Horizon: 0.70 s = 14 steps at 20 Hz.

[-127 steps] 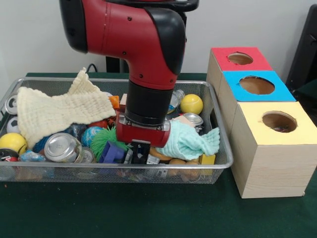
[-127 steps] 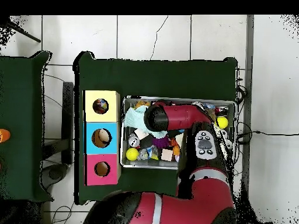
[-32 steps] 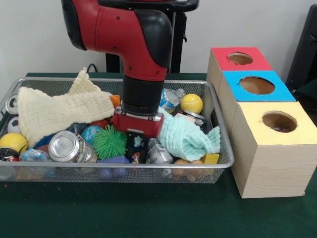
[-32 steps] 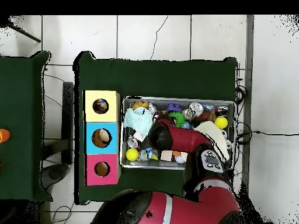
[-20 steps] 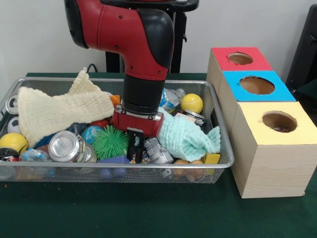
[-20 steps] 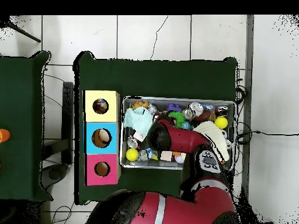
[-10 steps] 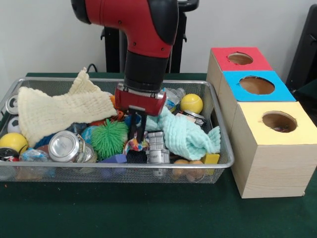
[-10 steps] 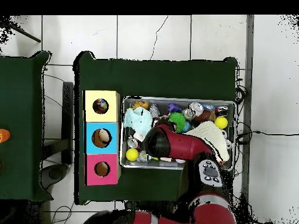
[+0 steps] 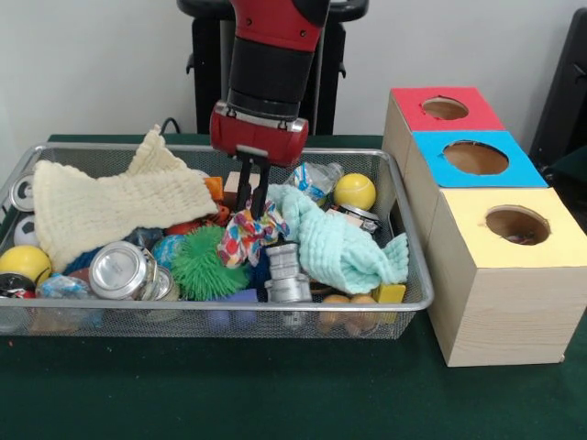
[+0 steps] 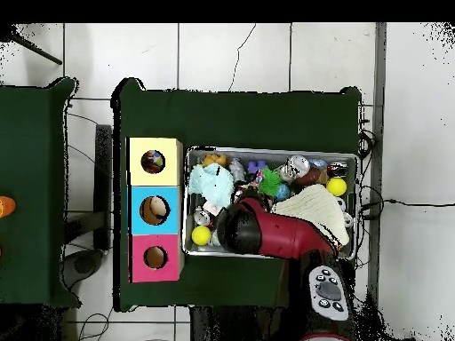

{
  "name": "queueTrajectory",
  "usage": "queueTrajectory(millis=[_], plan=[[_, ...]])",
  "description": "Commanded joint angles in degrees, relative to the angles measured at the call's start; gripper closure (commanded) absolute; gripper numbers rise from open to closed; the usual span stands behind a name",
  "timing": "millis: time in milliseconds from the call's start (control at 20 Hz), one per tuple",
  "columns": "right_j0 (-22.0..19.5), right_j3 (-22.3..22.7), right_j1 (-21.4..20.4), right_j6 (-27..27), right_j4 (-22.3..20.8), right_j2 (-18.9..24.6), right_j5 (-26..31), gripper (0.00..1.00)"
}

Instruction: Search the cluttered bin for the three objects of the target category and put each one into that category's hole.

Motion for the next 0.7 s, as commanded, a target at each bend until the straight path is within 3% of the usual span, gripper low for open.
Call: queueTrajectory(millis=[50,700], plan=[[-0.45,5.85,-1.08,9.18,2.11,0.8,6.33,1.0],[3.55,7.8,-2.17,11.29,5.0,-2.42,7.21,1.0]])
